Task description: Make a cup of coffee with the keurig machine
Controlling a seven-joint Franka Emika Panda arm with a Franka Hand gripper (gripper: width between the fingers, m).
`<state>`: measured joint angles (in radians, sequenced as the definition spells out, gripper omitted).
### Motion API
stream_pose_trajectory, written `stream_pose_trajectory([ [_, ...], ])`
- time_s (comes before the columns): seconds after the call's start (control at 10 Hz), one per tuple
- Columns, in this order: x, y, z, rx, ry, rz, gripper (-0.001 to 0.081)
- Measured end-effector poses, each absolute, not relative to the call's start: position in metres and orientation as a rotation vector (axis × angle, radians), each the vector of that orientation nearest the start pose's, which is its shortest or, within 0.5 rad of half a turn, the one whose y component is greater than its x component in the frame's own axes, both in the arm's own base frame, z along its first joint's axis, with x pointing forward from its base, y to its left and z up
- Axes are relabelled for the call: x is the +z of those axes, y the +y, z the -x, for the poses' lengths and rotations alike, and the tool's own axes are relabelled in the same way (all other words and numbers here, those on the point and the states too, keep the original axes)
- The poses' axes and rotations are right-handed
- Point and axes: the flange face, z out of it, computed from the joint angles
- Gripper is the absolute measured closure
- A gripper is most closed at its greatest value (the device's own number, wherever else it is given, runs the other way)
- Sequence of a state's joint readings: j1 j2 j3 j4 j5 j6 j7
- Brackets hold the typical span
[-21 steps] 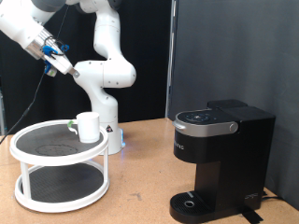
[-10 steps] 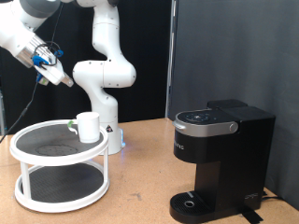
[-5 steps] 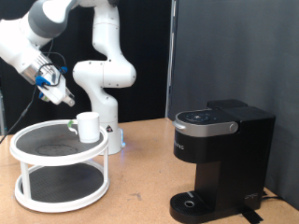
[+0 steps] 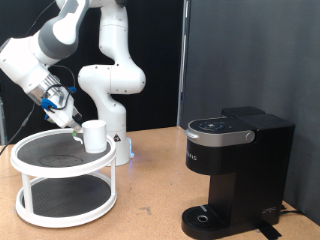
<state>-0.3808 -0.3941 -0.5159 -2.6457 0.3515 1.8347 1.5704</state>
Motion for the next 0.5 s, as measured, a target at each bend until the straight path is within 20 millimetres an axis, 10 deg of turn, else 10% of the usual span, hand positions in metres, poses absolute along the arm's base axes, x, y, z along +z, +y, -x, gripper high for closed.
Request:
stream_pose_trajectory([
  [0.5, 0.3306, -0.2519, -0.2370, 0.840, 2.560, 0.767, 0.0071],
])
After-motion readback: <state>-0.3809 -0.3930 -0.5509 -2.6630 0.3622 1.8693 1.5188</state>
